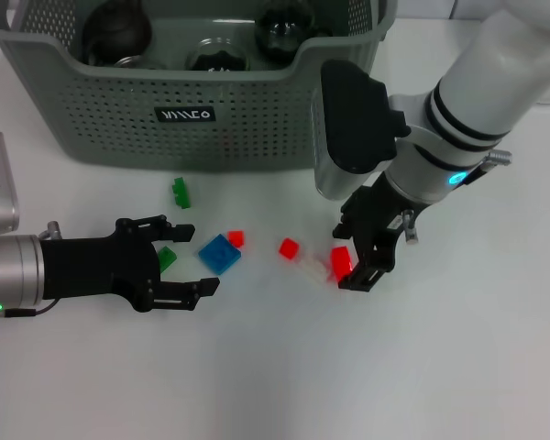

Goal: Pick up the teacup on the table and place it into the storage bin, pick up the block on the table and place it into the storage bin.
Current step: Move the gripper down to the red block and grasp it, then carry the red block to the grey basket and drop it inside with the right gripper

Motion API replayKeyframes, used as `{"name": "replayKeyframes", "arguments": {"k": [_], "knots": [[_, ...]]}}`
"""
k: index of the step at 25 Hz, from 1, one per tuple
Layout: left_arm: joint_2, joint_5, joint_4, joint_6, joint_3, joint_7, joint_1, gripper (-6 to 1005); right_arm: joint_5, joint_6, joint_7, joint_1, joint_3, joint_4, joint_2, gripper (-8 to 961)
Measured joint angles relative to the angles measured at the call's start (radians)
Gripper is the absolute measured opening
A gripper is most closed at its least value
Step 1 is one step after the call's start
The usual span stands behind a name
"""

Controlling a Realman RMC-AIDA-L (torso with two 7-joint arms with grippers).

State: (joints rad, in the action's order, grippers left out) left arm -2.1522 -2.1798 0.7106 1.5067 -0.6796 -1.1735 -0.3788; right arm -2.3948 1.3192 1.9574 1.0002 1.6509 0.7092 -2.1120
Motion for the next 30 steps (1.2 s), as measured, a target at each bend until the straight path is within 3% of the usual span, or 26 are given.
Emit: {"name": "replayKeyframes", "arguments": {"k": [18,21,27,30], "knots": [[0.0,0.0,0.0,0.0,0.0,0.0,0.0,860,0.017,-0.03,0.011,0.005,0.045,-0.022,-0.003,725],[0.0,0.0,0.0,-0.001,0.0,0.0,0.001,860,0.017,-0.031,0.015,0.006,0.047,-0.022,-0.003,534],[0.0,0.0,0.0,-0.008,0.0,0.0,0.004,860,0.016,-0.014,0.039,0.004,0.045,-0.006,0.001,481],[0.0,0.0,0.001,-0.006,0.0,0.0,0.006,859,0.007,0.066,0.091,-0.028,0.018,0.087,0.011,454]]}}
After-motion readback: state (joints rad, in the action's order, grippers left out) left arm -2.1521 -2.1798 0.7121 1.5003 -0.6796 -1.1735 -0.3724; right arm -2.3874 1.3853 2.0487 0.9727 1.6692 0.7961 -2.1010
